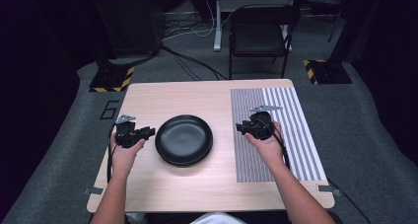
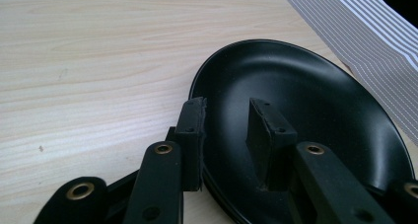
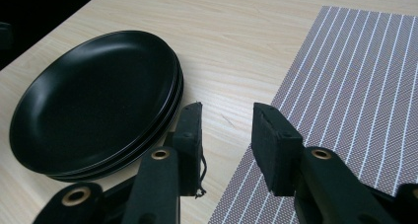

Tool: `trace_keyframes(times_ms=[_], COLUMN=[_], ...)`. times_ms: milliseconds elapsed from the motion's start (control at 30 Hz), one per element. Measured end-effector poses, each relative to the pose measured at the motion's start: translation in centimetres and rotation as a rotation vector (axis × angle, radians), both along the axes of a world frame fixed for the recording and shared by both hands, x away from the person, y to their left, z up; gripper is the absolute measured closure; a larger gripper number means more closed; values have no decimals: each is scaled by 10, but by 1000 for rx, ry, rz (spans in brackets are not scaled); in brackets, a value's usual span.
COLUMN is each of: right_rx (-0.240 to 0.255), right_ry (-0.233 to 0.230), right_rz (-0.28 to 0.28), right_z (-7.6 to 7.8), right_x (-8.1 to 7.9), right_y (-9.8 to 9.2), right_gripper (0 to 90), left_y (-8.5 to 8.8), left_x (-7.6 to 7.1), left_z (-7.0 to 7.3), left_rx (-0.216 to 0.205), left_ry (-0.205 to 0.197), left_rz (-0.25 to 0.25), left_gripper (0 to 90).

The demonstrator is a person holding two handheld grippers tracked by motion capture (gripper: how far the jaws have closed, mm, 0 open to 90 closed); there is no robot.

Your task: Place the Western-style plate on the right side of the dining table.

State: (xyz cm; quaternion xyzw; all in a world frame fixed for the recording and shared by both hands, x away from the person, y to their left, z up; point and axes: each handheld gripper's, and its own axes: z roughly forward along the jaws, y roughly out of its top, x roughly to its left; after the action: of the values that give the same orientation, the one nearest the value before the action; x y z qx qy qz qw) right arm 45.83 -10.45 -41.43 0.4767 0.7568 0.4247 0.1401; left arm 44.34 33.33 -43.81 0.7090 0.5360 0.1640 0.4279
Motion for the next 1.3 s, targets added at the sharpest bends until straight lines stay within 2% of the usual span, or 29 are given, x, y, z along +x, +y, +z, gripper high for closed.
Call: trace_keyframes(times_ms=[133,267,300,667,767,833,967,1300], right_rx=[15,2,-3,-3,13,11,11,41], right_ry=[25,28,27,34,38,41,36,83], right_rz=[1,13,22,48,47,46,47,45], right_z=[-6,-11,-14,-22,-25,-26,-28,-38], right_x=[4,7,8,13,15,15,16,19], right_y=[8,15,20,35,38,41,44,52], right_gripper=[640,640,653,687,696,701,713,734], left_y=[3,0,-2,-1,-2,-3,-2,0], left_x=[-1,-2,-2,0,2,3,5,8], left_z=[-2,-6,-8,-19,-24,-27,-32,-38], left_rx=[-1,21,39,-3,-34,-22,-31,-35], left_ry=[1,4,4,21,49,60,81,106], left_rz=[4,8,11,32,32,36,38,56], left_gripper=[652,641,642,704,740,749,774,814])
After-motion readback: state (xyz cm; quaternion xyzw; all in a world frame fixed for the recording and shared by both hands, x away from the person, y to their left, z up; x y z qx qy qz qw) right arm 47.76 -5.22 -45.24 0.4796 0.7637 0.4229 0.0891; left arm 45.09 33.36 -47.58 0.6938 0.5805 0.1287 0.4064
